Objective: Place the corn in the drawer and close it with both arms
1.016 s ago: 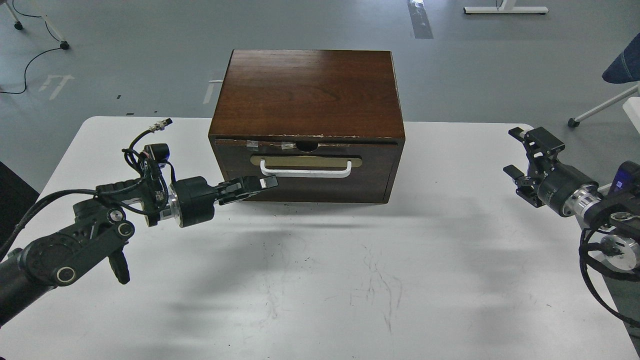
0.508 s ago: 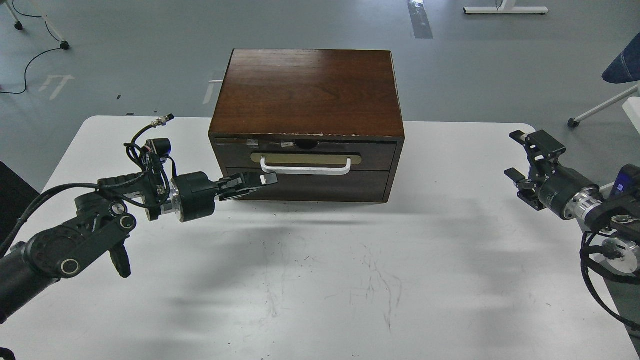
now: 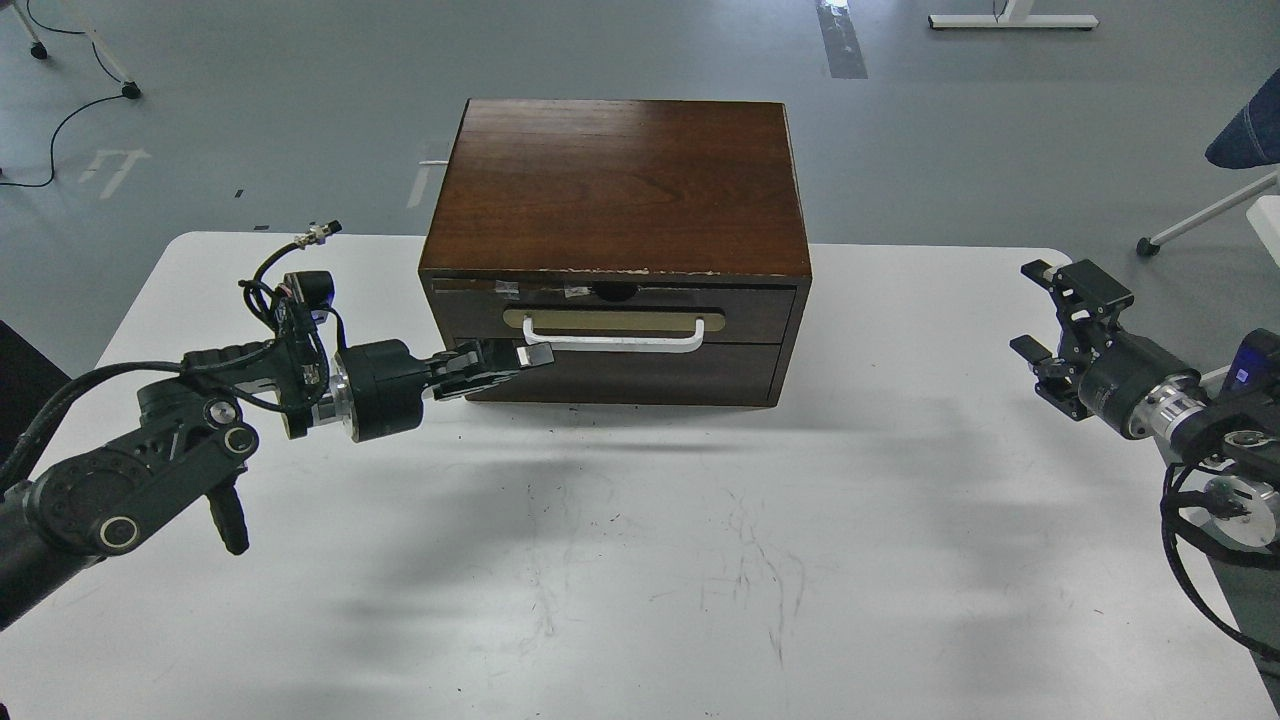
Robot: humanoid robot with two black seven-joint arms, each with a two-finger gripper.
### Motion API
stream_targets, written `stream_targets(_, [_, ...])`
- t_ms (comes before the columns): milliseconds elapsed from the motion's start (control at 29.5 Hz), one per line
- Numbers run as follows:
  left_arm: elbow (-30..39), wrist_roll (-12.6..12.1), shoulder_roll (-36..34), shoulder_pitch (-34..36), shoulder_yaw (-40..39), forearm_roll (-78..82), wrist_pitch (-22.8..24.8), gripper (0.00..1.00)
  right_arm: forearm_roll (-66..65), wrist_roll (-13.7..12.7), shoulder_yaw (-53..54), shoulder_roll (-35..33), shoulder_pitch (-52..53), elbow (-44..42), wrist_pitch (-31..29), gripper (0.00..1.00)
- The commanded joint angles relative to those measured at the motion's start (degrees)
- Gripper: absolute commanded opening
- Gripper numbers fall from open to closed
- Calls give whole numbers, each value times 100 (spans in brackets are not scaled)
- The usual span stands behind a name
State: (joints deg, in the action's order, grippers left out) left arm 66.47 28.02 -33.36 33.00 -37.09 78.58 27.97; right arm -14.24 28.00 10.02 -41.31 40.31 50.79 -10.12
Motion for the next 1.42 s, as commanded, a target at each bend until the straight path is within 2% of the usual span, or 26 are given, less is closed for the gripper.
stream_targets(0, [270,-2,-223,-179,1,17,3,26,0,0,0,9,-6,1,1,100])
stream_targets(34, [323,-2,-259,-206,0,8,3,37,0,0,0,9,-6,1,1,100])
stream_targets(68, [436,-2,-355,-241,-8,-79,3,63,0,0,0,9,-6,10,1,100])
stream_targets(102, [481,-2,-408,-259,-8,-167,3,73,0,0,0,9,-6,10,1,100])
stream_targets(135, [568,-2,-504,-311,-8,-411,3,93,0,0,0,9,-6,10,1,100])
stream_targets(169, [648,-2,-601,-355,-8,-718,3,99,0,0,9,18,-6,10,1,100])
stream_targets(440, [859,-2,-1032,-531,-96,-2804,3,99,0,0,176,53,-15,10,1,100])
stream_targets(812, [359,-2,-1358,-1172,-105,-6290,3,99,0,0,333,281,-15,-17,10,100])
stream_targets(914, [218,-2,-1349,-1357,-105,-6784,3,99,9,0,562,307,-23,-17,19,100])
stream_targets(1185, [-405,-2,-981,-1586,-96,-6830,3,99,474,0,949,641,-50,-34,28,100])
stream_targets(1388, [-547,-2,-874,-1604,-96,-6830,3,99,545,0,949,773,-102,-8,28,100])
